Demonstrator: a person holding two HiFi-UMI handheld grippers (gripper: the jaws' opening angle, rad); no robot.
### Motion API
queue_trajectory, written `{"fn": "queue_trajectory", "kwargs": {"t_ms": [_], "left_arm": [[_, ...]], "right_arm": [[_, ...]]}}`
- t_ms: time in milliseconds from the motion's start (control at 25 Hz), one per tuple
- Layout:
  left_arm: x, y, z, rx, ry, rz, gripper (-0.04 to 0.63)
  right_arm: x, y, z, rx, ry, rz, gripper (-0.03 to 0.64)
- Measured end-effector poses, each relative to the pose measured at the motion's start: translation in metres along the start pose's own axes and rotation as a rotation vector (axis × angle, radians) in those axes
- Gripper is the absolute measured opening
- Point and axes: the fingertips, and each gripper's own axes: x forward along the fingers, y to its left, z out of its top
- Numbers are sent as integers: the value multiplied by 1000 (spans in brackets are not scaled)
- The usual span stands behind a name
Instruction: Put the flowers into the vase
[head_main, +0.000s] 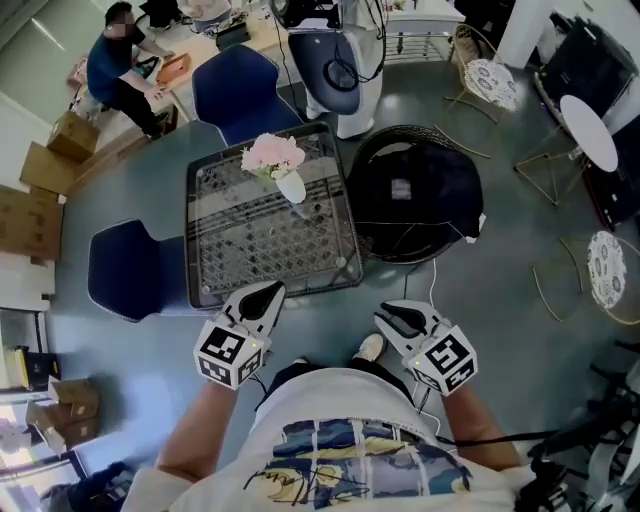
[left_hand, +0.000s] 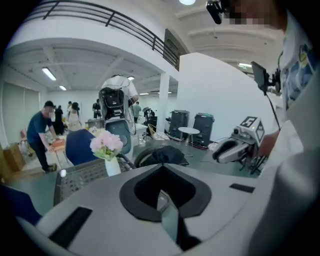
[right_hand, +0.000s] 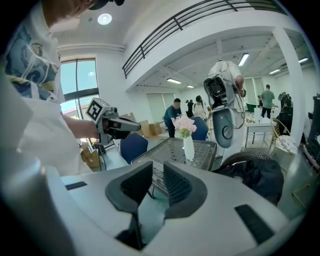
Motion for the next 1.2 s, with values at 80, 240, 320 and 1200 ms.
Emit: {"fn": "queue_trajectory", "kwargs": {"t_ms": [80, 240, 320, 1200], "left_arm": [[-13, -18, -8, -21, 20, -67, 9], [-39, -41, -19, 2, 49, -168, 9], [-59, -45, -23, -2, 38, -199, 9], [-198, -53, -107, -91, 6, -333, 9]], "right_arm": [[8, 15, 6, -32, 6, 18, 67], [24, 44, 18, -75, 15, 26, 61], [36, 66, 23, -107, 27, 38, 57], [111, 256, 26, -199, 104, 119, 31]]}}
